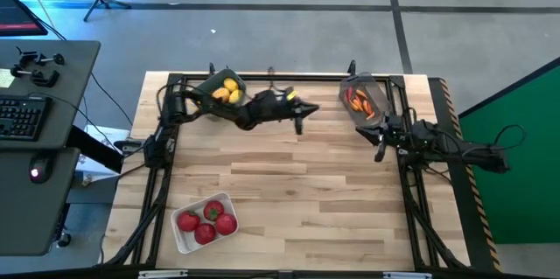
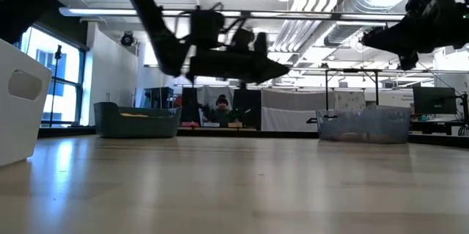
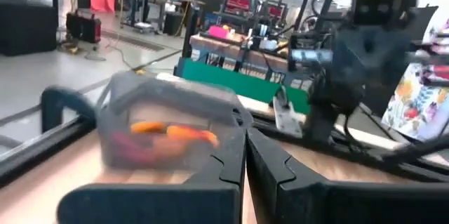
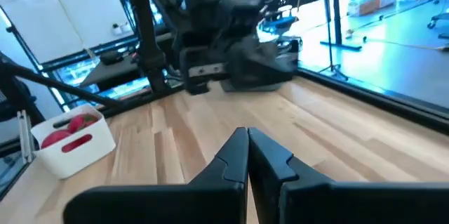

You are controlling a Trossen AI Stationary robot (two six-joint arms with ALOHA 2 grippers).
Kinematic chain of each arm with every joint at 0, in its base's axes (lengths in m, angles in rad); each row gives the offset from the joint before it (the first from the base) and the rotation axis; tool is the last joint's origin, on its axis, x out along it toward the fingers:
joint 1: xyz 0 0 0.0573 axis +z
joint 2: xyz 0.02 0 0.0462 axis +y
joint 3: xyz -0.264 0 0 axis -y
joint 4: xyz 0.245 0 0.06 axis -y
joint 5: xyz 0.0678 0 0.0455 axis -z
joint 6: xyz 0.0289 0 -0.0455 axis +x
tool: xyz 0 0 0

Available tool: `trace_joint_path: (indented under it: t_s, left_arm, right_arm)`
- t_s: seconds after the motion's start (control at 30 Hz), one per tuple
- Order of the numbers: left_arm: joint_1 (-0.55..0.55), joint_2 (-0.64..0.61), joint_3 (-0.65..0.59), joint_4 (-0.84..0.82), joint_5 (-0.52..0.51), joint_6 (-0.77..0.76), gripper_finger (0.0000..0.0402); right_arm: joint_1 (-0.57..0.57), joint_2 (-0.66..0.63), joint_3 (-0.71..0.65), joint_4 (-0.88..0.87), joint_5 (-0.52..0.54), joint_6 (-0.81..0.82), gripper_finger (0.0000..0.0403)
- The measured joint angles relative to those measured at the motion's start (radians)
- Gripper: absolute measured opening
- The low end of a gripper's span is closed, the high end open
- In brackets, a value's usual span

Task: Sort produce into baskets
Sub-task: Return to Home Position

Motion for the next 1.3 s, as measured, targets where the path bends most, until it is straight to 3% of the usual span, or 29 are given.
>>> trace_joint_path:
  t_s: [0.23, 0.53, 0.73, 1.0, 1.3]
  left_arm:
    - [-0.006, -0.252, -0.357, 0.048, -0.005, -0.012, 0.0]
    - [-0.06, -0.659, -0.873, 0.121, -0.179, -0.041, 0.0]
    - [-0.064, -0.934, -1.101, 0.122, -0.171, -0.096, 0.0]
    - [-0.069, -1.186, -1.128, -0.221, -0.154, -0.017, 0.0]
    - [-0.06, -1.457, -1.127, -0.551, -0.237, 0.007, 0.0]
  right_arm:
    - [-0.001, -0.021, 0.002, -0.054, 0.033, 0.025, 0.0]
    - [-0.001, -0.03, 0.002, -0.044, 0.078, 0.094, 0.0]
    - [-0.001, -0.029, 0.002, -0.04, 0.131, 0.029, 0.0]
    - [-0.001, -0.03, 0.002, -0.077, 0.175, -0.001, 0.0]
    - [0.0, -0.031, -0.002, -0.185, 0.201, 0.077, 0.0]
